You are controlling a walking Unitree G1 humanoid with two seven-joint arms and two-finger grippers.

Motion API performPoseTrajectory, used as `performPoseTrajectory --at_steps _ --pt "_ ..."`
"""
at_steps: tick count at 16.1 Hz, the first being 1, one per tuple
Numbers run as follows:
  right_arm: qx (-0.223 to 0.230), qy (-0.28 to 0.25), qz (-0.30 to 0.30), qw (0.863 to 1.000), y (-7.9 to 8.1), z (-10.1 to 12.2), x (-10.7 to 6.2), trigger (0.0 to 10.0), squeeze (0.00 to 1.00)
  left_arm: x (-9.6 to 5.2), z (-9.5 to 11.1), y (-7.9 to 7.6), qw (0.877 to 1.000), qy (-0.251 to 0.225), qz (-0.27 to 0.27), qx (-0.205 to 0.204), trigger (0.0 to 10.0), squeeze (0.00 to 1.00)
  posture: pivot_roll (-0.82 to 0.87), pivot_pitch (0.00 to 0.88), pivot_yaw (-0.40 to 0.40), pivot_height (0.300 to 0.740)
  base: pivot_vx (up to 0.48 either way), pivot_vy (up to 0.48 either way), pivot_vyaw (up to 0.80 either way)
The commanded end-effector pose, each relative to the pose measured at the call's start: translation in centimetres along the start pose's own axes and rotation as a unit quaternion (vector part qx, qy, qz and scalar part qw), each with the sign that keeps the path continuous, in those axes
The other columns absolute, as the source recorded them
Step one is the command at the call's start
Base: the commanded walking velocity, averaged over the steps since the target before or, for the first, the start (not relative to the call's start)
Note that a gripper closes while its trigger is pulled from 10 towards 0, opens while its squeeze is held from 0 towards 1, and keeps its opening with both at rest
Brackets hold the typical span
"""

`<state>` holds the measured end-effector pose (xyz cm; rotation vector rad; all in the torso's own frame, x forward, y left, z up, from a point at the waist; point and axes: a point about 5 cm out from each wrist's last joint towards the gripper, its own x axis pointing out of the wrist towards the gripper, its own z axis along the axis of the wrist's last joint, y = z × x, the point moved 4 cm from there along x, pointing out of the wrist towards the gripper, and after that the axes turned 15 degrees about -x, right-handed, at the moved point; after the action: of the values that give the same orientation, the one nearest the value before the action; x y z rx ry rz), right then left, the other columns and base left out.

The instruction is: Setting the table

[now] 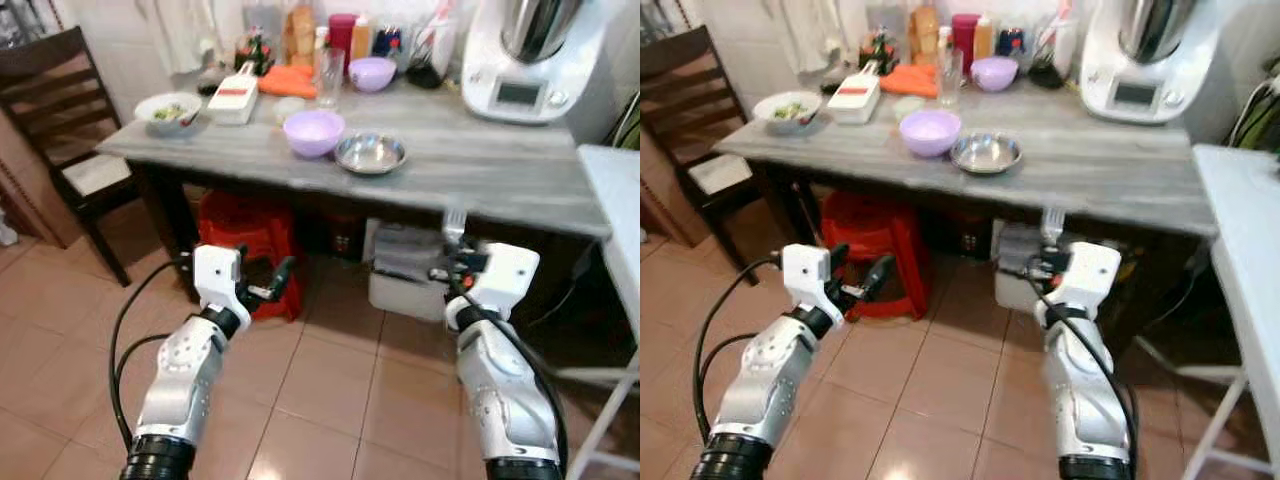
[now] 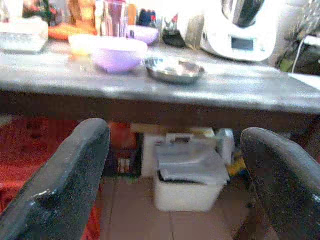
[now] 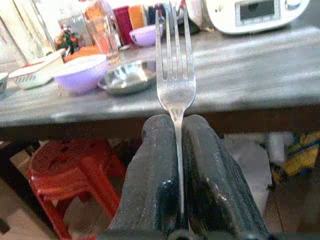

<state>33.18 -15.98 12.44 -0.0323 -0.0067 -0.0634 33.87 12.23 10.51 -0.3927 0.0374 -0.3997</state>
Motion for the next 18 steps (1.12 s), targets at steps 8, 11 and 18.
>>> performPoseTrajectory --at_steps 8,11,18 --pt "0.011 -0.012 0.013 1.0 1.09 0.82 0.27 10.0 0.0 -0.04 0.63 0.53 1.0 -0.006 0.005 0.01 10.0 0.0 -0.01 0.0 0.01 0.74 0.392 0.0 -0.08" --pt "0.009 -0.013 0.013 1.0 1.0 0.86 0.32 10.0 0.0 0.03 0.53 0.42 1.0 -0.006 0.004 0.008 10.0 0.0 -0.01 0.0 0.007 0.74 0.391 0.0 -0.48" --pt "0.004 -0.014 0.022 1.0 1.27 0.9 0.38 10.0 0.0 0.05 0.35 0.23 1.0 -0.005 0.002 0.008 10.0 0.0 -0.01 0.0 -0.002 0.74 0.392 0.0 0.0"
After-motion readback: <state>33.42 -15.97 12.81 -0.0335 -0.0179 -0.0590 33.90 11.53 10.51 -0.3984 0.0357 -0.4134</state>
